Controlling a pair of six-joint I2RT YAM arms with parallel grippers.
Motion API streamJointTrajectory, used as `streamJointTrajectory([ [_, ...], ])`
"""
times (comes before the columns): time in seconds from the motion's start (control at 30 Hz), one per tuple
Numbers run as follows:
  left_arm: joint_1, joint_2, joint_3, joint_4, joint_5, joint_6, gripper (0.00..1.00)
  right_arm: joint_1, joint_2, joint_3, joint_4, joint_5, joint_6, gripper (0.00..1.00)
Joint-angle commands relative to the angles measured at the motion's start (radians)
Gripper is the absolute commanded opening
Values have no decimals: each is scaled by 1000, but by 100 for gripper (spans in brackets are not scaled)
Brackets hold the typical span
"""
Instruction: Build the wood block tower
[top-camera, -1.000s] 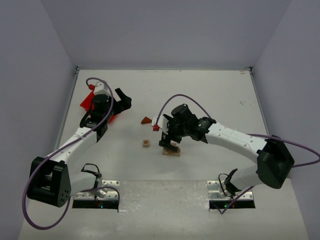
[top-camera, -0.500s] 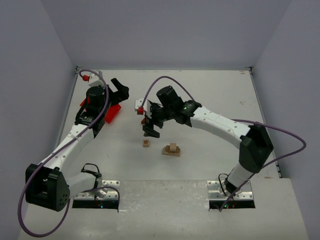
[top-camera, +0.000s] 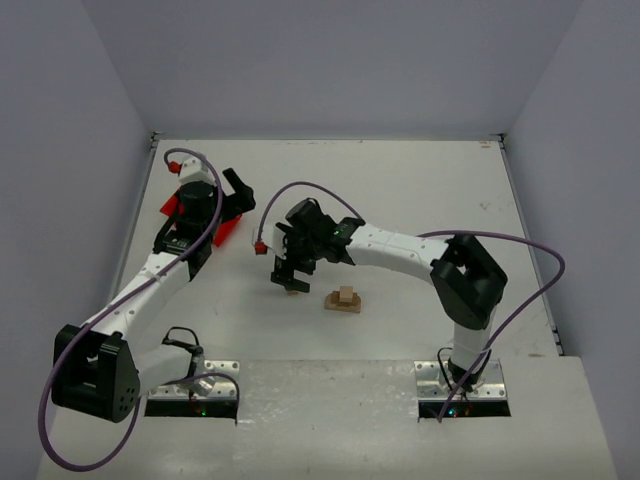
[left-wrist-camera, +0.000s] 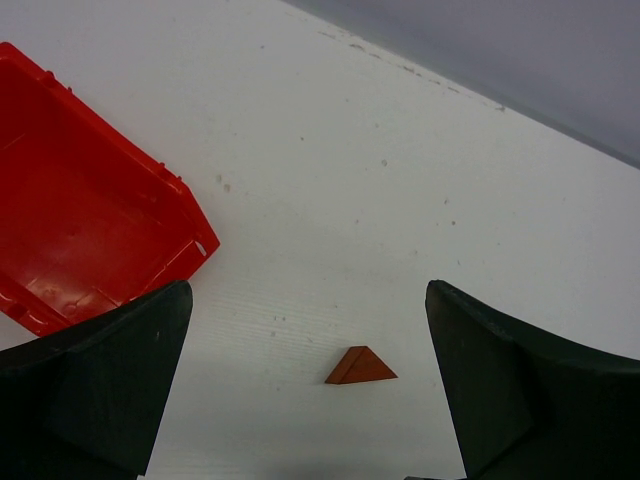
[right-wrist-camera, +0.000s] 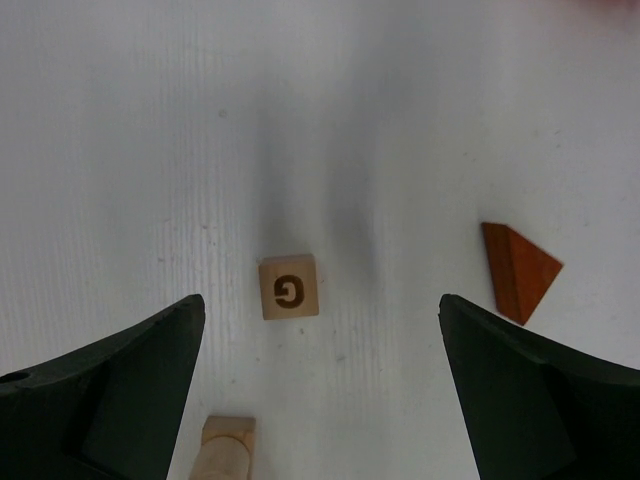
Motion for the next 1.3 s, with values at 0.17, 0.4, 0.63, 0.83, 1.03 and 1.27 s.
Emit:
streamJointTrajectory([
  [0.17,14,-17,-21,78,-15,-4,100,12,70,-84,84,42,-26,99],
  [0.4,14,-14,-23,79,-23,-5,100,12,119,-71,145,37,-30,98],
  [0.63,14,-14,-28,87,-15,-3,100,22,130,-95,193,27,0,84],
  [0.83,14,-15,-32,100,12,0,100,36,133,-102,217,27,2,69],
  [1.03,14,-18,-35,104,18,2,100,42,131,-91,197,24,-6,39],
  [1.27,14,-22,-35,104,23,4,100,40,43,-82,177,16,-84,23],
])
